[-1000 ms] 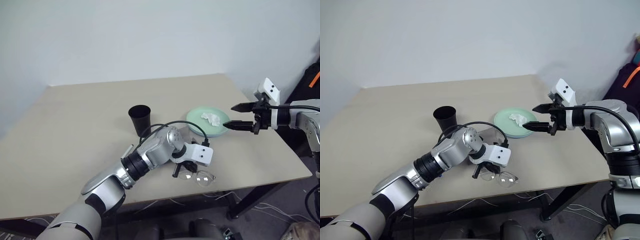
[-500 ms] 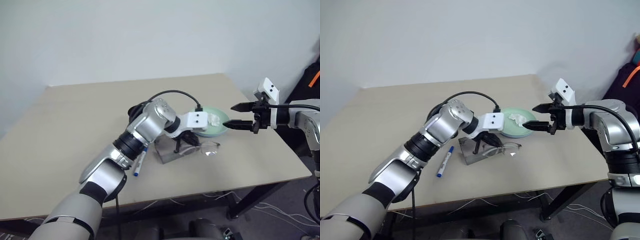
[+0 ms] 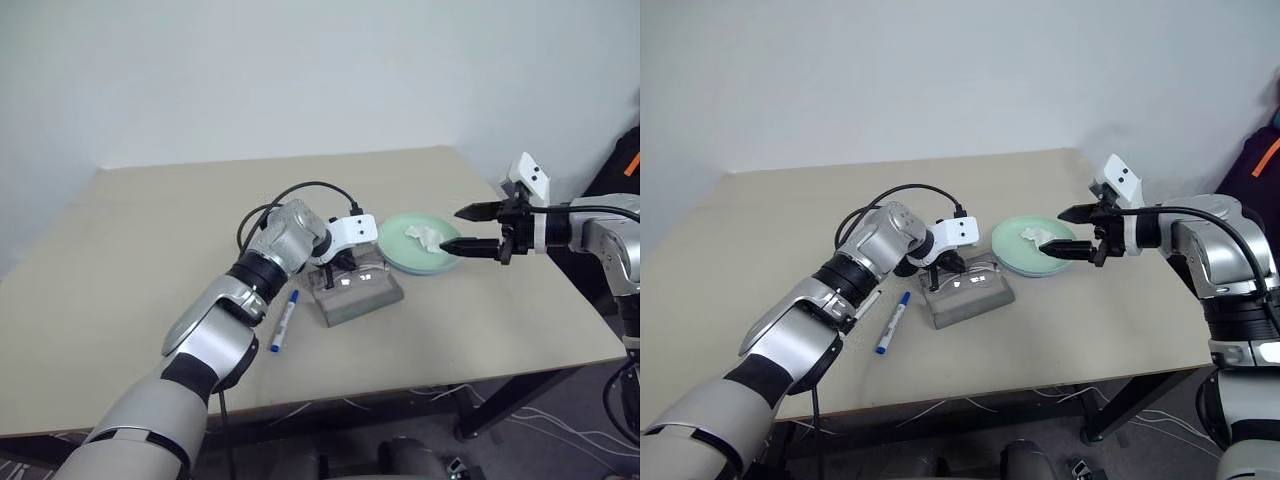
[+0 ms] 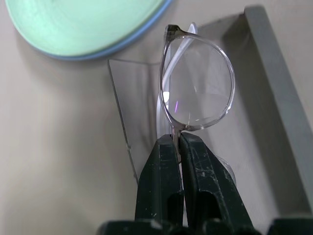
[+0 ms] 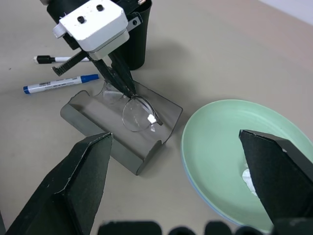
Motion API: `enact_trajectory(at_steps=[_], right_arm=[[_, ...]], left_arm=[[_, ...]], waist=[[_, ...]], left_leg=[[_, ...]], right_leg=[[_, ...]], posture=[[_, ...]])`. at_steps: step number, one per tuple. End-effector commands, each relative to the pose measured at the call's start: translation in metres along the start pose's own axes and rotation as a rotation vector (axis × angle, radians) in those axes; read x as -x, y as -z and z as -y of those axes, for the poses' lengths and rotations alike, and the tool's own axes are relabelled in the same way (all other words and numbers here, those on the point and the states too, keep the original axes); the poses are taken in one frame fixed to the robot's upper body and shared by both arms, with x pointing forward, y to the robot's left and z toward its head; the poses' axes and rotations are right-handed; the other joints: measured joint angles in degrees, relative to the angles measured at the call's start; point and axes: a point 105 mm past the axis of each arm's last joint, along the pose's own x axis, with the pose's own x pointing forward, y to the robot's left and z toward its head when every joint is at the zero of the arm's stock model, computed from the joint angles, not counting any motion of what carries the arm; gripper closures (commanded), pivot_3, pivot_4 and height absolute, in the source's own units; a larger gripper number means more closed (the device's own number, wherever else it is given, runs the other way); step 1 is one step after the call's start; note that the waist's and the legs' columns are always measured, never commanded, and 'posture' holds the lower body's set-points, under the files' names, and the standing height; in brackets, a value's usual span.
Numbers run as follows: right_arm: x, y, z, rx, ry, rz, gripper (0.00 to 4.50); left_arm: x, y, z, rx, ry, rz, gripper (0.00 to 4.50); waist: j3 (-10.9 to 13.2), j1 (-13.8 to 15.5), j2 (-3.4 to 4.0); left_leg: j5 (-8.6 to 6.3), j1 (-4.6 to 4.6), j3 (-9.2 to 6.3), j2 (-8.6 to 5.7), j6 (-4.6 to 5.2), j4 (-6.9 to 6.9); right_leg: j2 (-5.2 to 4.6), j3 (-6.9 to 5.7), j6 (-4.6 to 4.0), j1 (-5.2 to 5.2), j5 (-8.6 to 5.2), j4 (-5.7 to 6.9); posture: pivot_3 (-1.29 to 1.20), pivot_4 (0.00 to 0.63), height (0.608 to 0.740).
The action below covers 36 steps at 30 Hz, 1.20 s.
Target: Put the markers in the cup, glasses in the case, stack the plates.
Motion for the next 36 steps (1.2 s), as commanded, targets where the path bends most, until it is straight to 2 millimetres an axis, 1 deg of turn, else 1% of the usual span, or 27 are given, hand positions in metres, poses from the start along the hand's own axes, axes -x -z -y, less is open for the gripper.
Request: enact_trajectory(at_steps=[1,4,10,21,24,27,29,30,33,36], right_arm=[[0.004,-0.017,0.001,0.055,0.011,0.036,0.00],[0.005,-0.017,0.001,0.057,0.009,0.036,0.00],[0.005,-0.017,-0.001,0.057,0.009,0.038,0.00],[0.003,-0.016,-0.001,0.058,0.006,0.034,0.00],[0.002,-0.015,0.000,0.057,0.006,0.032,0.00],[0.001,-0.015,0.000,0.057,0.005,0.032,0.00],[0.001,-0.015,0.000,0.058,0.004,0.033,0.00],[0.000,-0.016,0.000,0.058,0.004,0.033,0.00],[0.000,-0.016,-0.001,0.058,0.002,0.032,0.00],[0.000,-0.015,-0.001,0.057,0.000,0.033,0.00]], left_arm=[[0.002,-0.006,-0.002,-0.003,-0.020,0.004,4.48],[-0.002,-0.005,0.004,0.000,-0.003,-0.015,4.48],[-0.011,0.004,0.014,0.019,0.015,-0.086,4.48],[-0.017,0.006,0.025,0.031,0.033,-0.109,4.48],[-0.015,0.003,0.023,0.051,0.027,-0.099,3.90],[-0.010,-0.003,0.019,0.075,0.012,-0.073,2.94],[-0.003,-0.011,0.013,0.095,-0.013,-0.043,2.18],[0.002,-0.015,0.009,0.098,-0.024,-0.025,1.89],[0.021,-0.030,-0.001,0.107,-0.058,0.035,1.89],[0.033,-0.037,-0.009,0.106,-0.084,0.064,1.89]], waist=[[0.0,0.0,0.00],[0.0,-0.1,0.00],[0.0,-0.1,0.00],[0.0,-0.1,0.01],[0.0,-0.1,0.01],[0.0,-0.1,0.00],[0.0,-0.1,0.00],[0.0,-0.1,0.00],[0.0,-0.1,-0.01],[0.0,-0.1,0.00]], left_leg=[[0.00,0.01,0.00,0.00,0.00,0.01],[0.00,0.04,0.01,0.00,0.00,0.02],[0.00,0.04,0.01,0.00,0.00,0.04],[0.00,0.04,0.00,0.00,0.00,0.04],[0.00,0.05,0.01,0.00,0.00,0.04],[0.00,0.05,0.00,0.00,0.00,0.05],[0.00,0.05,0.00,0.00,0.00,0.05],[0.00,0.04,0.00,0.00,0.00,0.05],[0.00,0.03,0.00,0.00,0.00,0.05],[0.00,0.04,0.00,0.00,0.00,0.05]], right_leg=[[0.00,0.00,0.00,0.00,0.00,0.00],[0.00,0.01,0.00,0.01,0.00,0.03],[0.01,0.01,0.00,0.02,0.00,0.06],[0.01,0.02,0.00,0.02,0.00,0.06],[0.01,0.02,0.00,0.02,0.00,0.06],[0.01,0.02,0.00,0.02,0.00,0.06],[0.00,0.02,0.00,0.03,0.00,0.06],[0.01,0.02,0.00,0.02,0.00,0.06],[0.01,0.02,0.00,0.01,0.00,0.06],[0.01,0.02,0.00,0.01,0.00,0.06]], posture=[[0.00,0.000,0.732],[0.00,0.000,0.732],[0.00,0.000,0.732],[0.00,0.000,0.732],[0.00,0.000,0.732],[0.00,0.000,0.732],[0.00,0.000,0.732],[0.00,0.000,0.732],[0.00,0.000,0.732],[0.00,0.000,0.732]])
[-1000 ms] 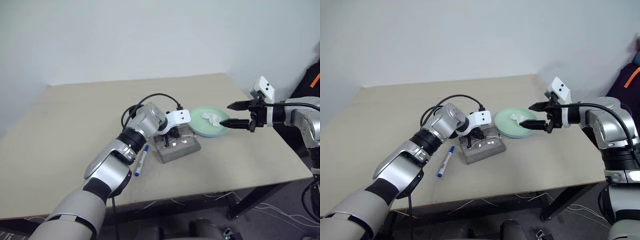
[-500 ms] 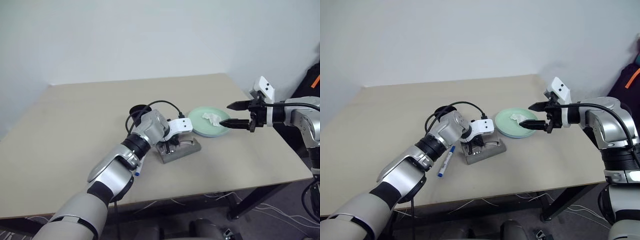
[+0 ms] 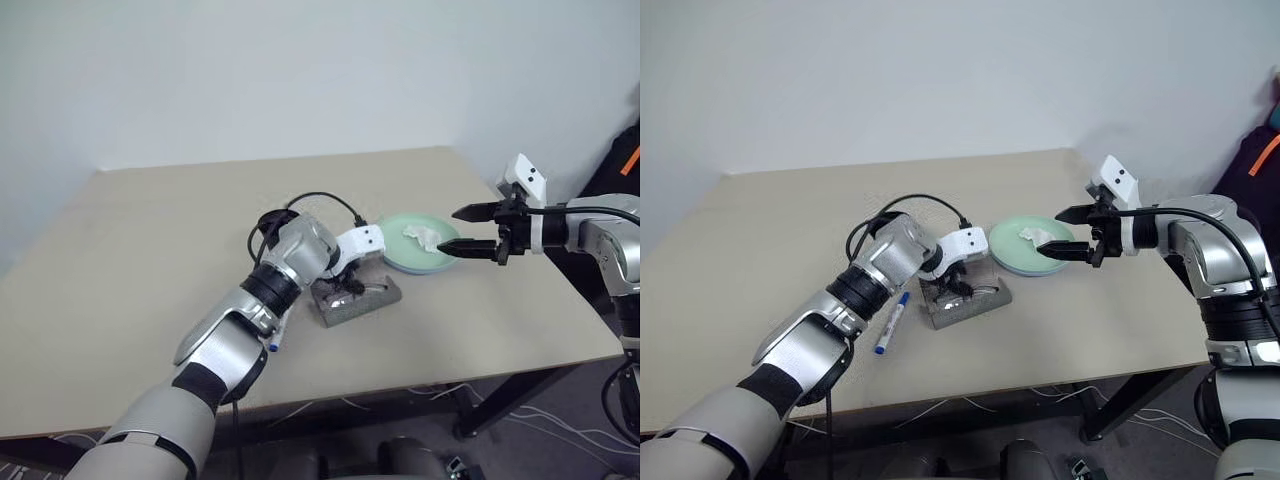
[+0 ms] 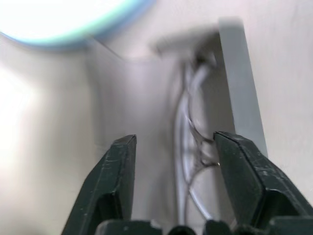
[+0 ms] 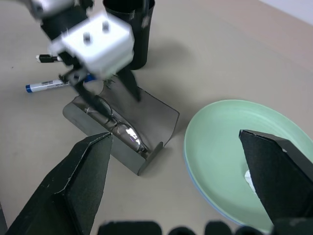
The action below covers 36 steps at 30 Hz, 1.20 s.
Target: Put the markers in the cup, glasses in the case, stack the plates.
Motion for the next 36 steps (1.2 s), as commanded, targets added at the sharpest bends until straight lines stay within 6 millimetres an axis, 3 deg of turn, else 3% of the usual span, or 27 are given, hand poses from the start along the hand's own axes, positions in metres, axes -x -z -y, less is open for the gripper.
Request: enact_trajectory(at_steps=[1,6,7,10,15,25,36], right_arm=[[0.004,-0.015,0.002,0.054,0.014,0.029,0.00],[0.003,-0.015,0.001,0.053,0.011,0.032,0.00],[0.003,-0.016,0.001,0.053,0.010,0.033,0.00],[0.002,-0.017,0.001,0.053,0.009,0.037,0.00],[0.002,-0.018,0.000,0.053,0.006,0.042,0.00],[0.003,-0.018,-0.001,0.051,0.004,0.047,0.00],[0.002,-0.018,-0.002,0.054,0.001,0.048,0.00]], left_arm=[[0.026,-0.025,-0.013,-0.029,-0.056,0.082,1.89],[0.046,-0.037,-0.033,-0.042,-0.160,0.138,1.89],[0.047,-0.035,-0.039,-0.049,-0.193,0.131,2.06],[0.042,-0.027,-0.047,-0.041,-0.244,0.104,2.80],[0.021,-0.009,-0.052,-0.056,-0.297,0.062,4.46],[-0.013,0.014,-0.036,-0.132,-0.253,0.001,4.46],[-0.011,0.012,0.007,-0.247,-0.068,0.032,4.46]], waist=[[0.0,0.0,0.01],[0.0,-0.1,0.01],[0.0,-0.1,0.01],[0.0,-0.1,0.01],[0.0,-0.1,0.01],[0.0,-0.1,0.00],[0.0,-0.1,0.02]], left_leg=[[0.00,0.00,0.00,0.00,0.00,-0.01],[0.00,0.03,0.00,0.00,0.00,-0.02],[0.00,0.03,0.00,0.00,0.00,-0.02],[0.00,0.03,0.00,0.00,0.00,0.00],[0.00,0.05,0.00,0.00,0.00,0.01],[0.00,0.01,0.00,-0.02,0.00,0.01],[0.00,0.02,0.00,-0.02,0.00,0.01]], right_leg=[[0.00,0.00,0.00,0.00,0.00,-0.01],[0.00,0.00,0.00,0.02,0.00,0.01],[0.00,0.00,0.01,0.01,0.00,0.01],[0.00,0.00,0.01,0.02,0.01,0.02],[0.00,0.01,0.03,0.05,0.02,0.01],[0.00,0.01,0.05,0.04,0.03,0.01],[0.00,0.03,0.02,0.04,0.01,0.02]], posture=[[0.00,0.000,0.732],[0.00,0.000,0.732],[0.00,0.000,0.732],[0.00,0.000,0.732],[0.00,0.000,0.732],[0.00,0.000,0.732],[0.00,0.000,0.732]])
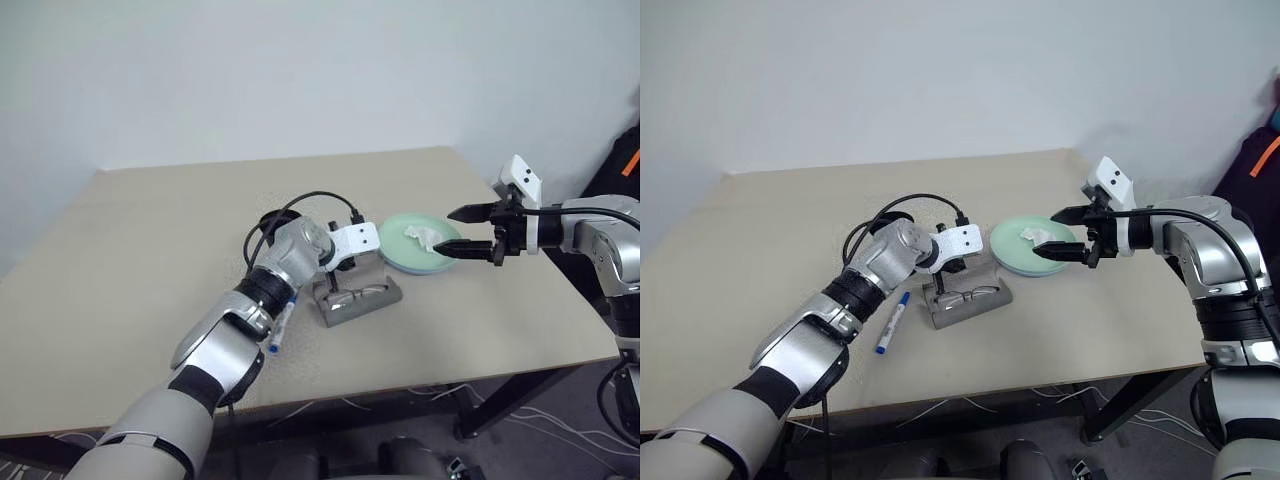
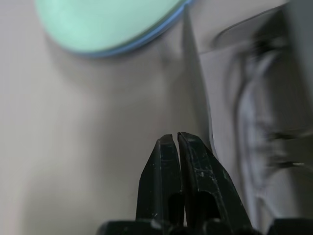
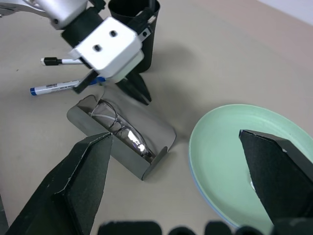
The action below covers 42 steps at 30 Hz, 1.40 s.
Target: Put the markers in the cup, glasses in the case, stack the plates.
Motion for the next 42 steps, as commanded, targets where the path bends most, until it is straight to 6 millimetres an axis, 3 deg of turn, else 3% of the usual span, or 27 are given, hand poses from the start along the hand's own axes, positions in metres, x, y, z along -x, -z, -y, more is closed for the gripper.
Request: enact_trajectory(at_steps=[1,6,11,17,24,27,31,36,40,41,42], right_arm=[[0.004,-0.017,-0.001,0.053,0.010,0.040,0.00],[0.003,-0.017,-0.001,0.055,0.005,0.042,0.00],[0.002,-0.018,-0.001,0.058,0.001,0.042,0.00],[0.002,-0.018,-0.002,0.060,-0.002,0.038,0.00],[-0.001,-0.020,-0.001,0.064,-0.007,0.039,0.00],[-0.002,-0.019,-0.001,0.063,-0.011,0.041,0.00],[-0.004,-0.019,-0.001,0.061,-0.016,0.042,0.00],[-0.009,-0.020,-0.001,0.059,-0.030,0.047,0.00],[-0.014,-0.022,-0.002,0.062,-0.043,0.053,0.00],[-0.015,-0.022,-0.002,0.063,-0.046,0.053,0.00],[-0.015,-0.022,-0.002,0.063,-0.048,0.053,0.00]], left_arm=[[0.008,-0.008,0.013,-0.069,0.042,0.025,4.46],[0.008,0.000,0.036,-0.081,0.096,0.014,4.46],[0.010,0.007,0.043,-0.058,0.104,0.008,4.46],[0.031,-0.004,0.024,0.085,0.026,0.093,4.46],[0.056,0.011,0.005,0.382,-0.081,0.056,4.46],[0.067,0.021,0.009,0.486,-0.084,0.001,4.46],[0.079,0.029,0.014,0.543,-0.100,-0.053,3.52],[0.092,0.040,0.014,0.669,-0.134,-0.116,1.77],[0.090,0.049,0.017,0.748,-0.140,-0.146,0.30],[0.089,0.053,0.017,0.762,-0.144,-0.152,0.02],[0.088,0.056,0.017,0.779,-0.152,-0.157,0.02]], waist=[[0.0,-0.1,0.01],[0.0,0.0,0.02],[0.0,0.0,0.03],[0.0,-0.1,0.02],[0.0,-0.1,0.02],[0.0,-0.2,0.02],[0.0,-0.1,0.01],[0.0,-0.1,0.00],[0.0,-0.1,0.00],[0.0,-0.1,0.00],[0.0,-0.1,0.00]], left_leg=[[0.00,0.01,0.01,0.00,0.00,-0.01],[0.00,0.04,0.01,0.02,0.01,0.03],[0.00,0.11,0.01,0.02,0.01,0.10],[0.00,0.11,0.00,0.02,0.01,0.11],[0.01,0.10,-0.02,0.03,0.01,0.08],[0.00,0.11,-0.02,0.03,0.01,0.08],[0.00,0.12,-0.04,0.03,0.01,0.06],[0.00,0.11,-0.05,0.02,0.00,0.08],[0.01,0.13,-0.06,0.02,0.00,0.08],[0.00,0.15,-0.06,0.02,0.00,0.08],[0.00,0.15,-0.06,0.02,0.00,0.06]], right_leg=[[0.00,0.01,-0.01,0.01,0.00,0.00],[0.00,0.02,-0.01,0.01,-0.01,0.04],[0.00,0.01,-0.01,0.12,-0.01,0.03],[0.01,0.01,-0.01,0.11,-0.01,0.03],[0.02,0.00,0.00,0.09,0.00,0.03],[0.02,0.00,0.00,0.09,0.00,0.04],[0.02,-0.01,0.00,0.09,0.00,0.03],[0.02,-0.01,0.00,0.10,0.00,0.02],[0.02,-0.01,0.00,0.11,0.00,0.03],[0.02,-0.01,0.00,0.13,0.00,0.03],[0.02,-0.01,0.00,0.12,0.00,0.02]], posture=[[0.00,0.000,0.732],[0.00,0.000,0.732],[0.00,0.000,0.732],[0.00,0.000,0.732],[0.00,0.000,0.732],[0.00,0.000,0.732],[0.00,0.000,0.732],[0.00,0.000,0.732],[0.00,0.000,0.732],[0.00,0.000,0.732],[0.00,0.000,0.732]])
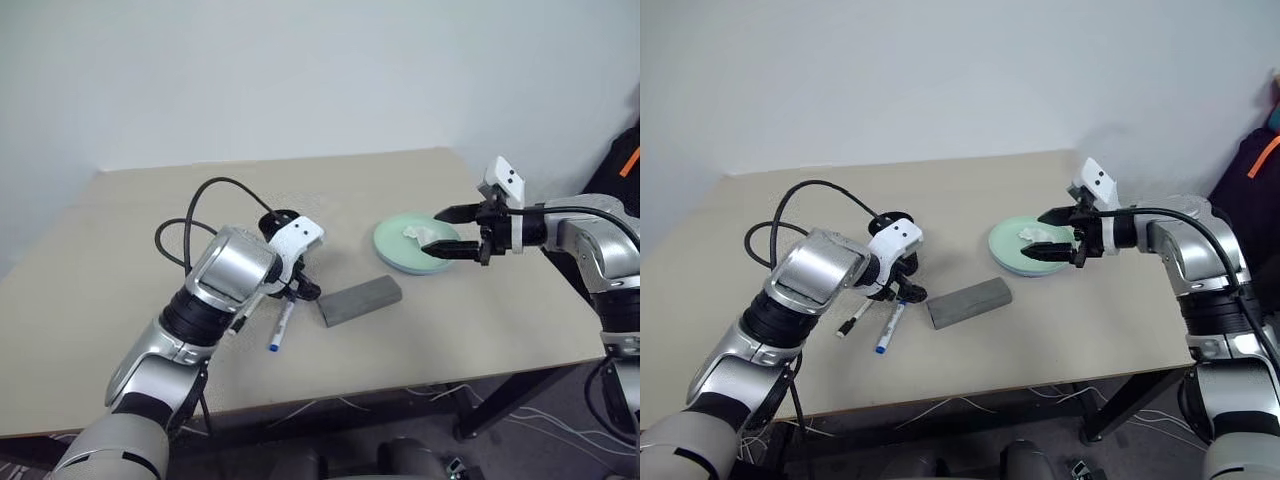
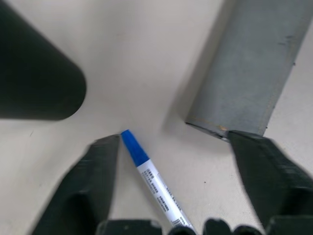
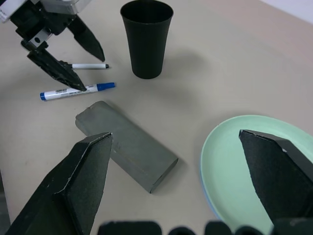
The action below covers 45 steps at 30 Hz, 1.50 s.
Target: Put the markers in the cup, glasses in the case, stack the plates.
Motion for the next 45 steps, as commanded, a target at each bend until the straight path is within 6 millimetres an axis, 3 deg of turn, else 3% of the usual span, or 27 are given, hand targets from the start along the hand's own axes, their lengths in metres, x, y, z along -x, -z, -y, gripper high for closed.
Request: enact_trajectory(at_steps=[1,14,37,41,45], right_arm=[[0.002,-0.017,0.001,0.056,0.001,0.031,0.00],[0.001,-0.016,-0.001,0.053,-0.003,0.034,0.00],[0.001,-0.017,-0.002,0.053,0.007,0.048,0.00],[0.001,-0.017,-0.002,0.053,0.007,0.047,0.00],[0.001,-0.017,-0.002,0.055,0.007,0.047,0.00]], left_arm=[[0.002,0.001,-0.010,0.062,-0.036,0.020,0.02],[-0.020,0.034,-0.016,0.175,-0.066,-0.079,0.02],[-0.042,0.050,0.006,0.180,-0.027,-0.161,0.02],[-0.042,0.052,0.007,0.184,-0.021,-0.165,0.88],[-0.043,0.055,0.009,0.182,-0.018,-0.172,2.20]], waist=[[0.0,0.0,0.00],[0.0,0.0,-0.01],[0.0,0.1,0.00],[0.0,0.0,0.00],[0.0,0.0,0.01]], left_leg=[[0.00,0.00,0.00,0.00,0.00,-0.01],[0.00,0.00,0.00,-0.02,-0.01,-0.02],[0.00,0.05,0.00,-0.03,-0.02,-0.02],[0.00,0.08,0.01,-0.03,-0.02,-0.03],[0.00,0.11,0.01,-0.03,-0.02,-0.04]], right_leg=[[0.00,0.00,0.00,0.00,0.00,0.00],[0.00,0.01,0.02,0.01,0.01,0.00],[-0.01,0.01,0.00,0.06,0.01,0.00],[-0.01,0.01,0.00,0.08,0.00,0.00],[-0.01,0.01,0.00,0.10,0.00,0.00]], posture=[[0.00,0.000,0.732],[0.00,0.000,0.732],[0.00,0.000,0.732],[0.00,0.000,0.732],[0.00,0.000,0.732]])
